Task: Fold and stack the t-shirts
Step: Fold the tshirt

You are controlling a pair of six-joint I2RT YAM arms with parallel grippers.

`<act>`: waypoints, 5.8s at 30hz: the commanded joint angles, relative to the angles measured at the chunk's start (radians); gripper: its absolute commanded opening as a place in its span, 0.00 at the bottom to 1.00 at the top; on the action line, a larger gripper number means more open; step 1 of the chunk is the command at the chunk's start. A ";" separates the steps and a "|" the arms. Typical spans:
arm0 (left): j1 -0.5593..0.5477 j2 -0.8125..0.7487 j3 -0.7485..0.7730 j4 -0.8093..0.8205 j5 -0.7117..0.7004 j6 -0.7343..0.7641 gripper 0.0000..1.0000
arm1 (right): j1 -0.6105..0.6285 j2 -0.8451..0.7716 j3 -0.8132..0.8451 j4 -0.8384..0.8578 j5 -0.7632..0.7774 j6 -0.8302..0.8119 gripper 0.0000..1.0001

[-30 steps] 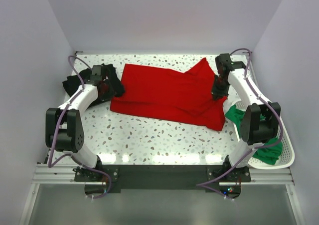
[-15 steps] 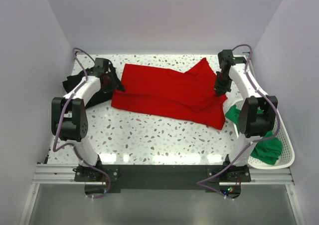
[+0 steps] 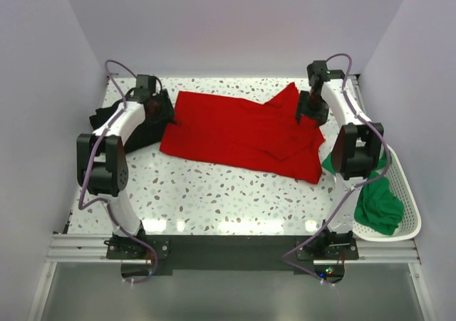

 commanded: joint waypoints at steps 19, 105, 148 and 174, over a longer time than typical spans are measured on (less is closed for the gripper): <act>-0.198 -0.054 -0.313 0.256 0.171 -0.107 0.78 | 0.010 -0.374 -0.681 0.252 -0.240 0.030 0.66; -0.202 -0.267 -0.537 0.247 0.076 -0.080 0.82 | 0.284 -0.204 -0.651 0.311 -0.260 0.099 0.27; -0.200 -0.273 -0.600 0.244 0.070 -0.068 0.82 | 0.297 0.056 -0.158 0.148 -0.227 0.049 0.07; -0.200 -0.263 -0.561 0.230 0.053 -0.057 0.82 | 0.297 -0.337 -0.550 0.182 -0.187 0.116 0.65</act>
